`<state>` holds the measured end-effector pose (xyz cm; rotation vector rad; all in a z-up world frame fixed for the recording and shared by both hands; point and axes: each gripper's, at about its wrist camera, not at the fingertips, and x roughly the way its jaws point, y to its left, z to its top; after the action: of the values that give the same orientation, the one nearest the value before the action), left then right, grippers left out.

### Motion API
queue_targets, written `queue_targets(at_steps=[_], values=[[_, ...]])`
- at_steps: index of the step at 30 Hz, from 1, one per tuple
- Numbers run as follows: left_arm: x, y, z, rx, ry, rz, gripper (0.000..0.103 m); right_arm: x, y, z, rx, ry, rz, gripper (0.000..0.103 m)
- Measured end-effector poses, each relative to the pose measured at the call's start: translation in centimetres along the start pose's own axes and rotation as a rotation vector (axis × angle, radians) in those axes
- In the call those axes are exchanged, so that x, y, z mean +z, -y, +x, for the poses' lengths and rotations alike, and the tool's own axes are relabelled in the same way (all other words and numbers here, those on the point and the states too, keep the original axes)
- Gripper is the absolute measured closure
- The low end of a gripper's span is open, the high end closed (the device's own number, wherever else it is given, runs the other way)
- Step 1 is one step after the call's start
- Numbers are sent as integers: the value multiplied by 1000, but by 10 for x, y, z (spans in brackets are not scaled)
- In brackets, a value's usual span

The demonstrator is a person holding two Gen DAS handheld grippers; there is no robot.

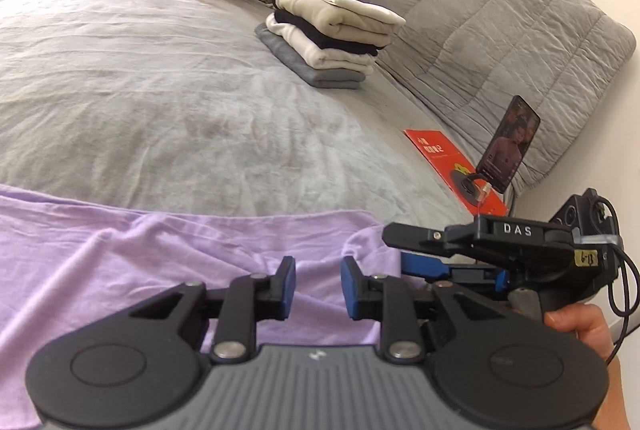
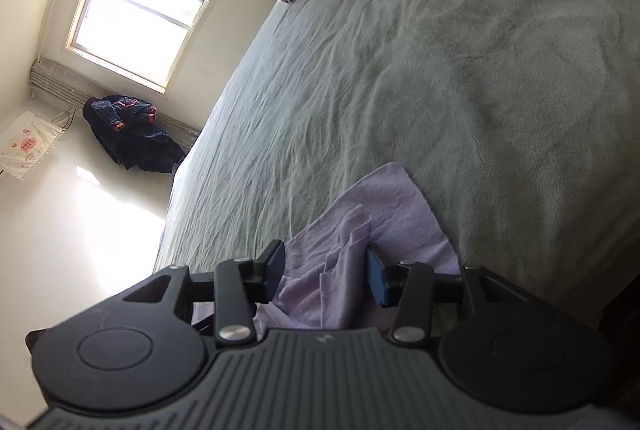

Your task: Fold clothes

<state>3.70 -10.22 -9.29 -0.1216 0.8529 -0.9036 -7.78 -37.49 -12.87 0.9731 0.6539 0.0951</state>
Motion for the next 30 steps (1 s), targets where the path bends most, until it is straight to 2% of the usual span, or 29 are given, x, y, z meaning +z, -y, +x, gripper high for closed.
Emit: queue_targets(at_steps=[1, 2, 4, 11, 13, 16, 18, 22, 25, 30], values=[[2, -5, -2, 26, -1, 6, 73, -1, -1, 1, -15, 4, -16, 82], [4, -9, -3, 53, -1, 13, 71, -2, -1, 1, -30, 8, -36, 88], [7, -18, -7, 106, -2, 26, 68, -5, -1, 0, -48, 18, -75, 93], [19, -50, -18, 291, -6, 71, 64, -8, -9, -10, -39, 80, -149, 96], [23, -56, -19, 310, -9, 65, 64, -7, -11, -11, -52, 95, -161, 96], [26, -53, -15, 285, -23, 76, 64, -4, -11, -10, -82, 102, -162, 96], [25, -43, -9, 254, -35, 109, 64, 0, -10, -6, -91, 103, -144, 87], [22, -18, 7, 185, -45, 173, 64, 2, -19, -1, -107, 86, -203, 84], [19, -1, 21, 144, -60, 220, 64, 2, -28, 3, -119, 71, -262, 59], [18, 8, 36, 167, -75, 263, 64, -20, -56, 20, -183, 22, -499, 59]])
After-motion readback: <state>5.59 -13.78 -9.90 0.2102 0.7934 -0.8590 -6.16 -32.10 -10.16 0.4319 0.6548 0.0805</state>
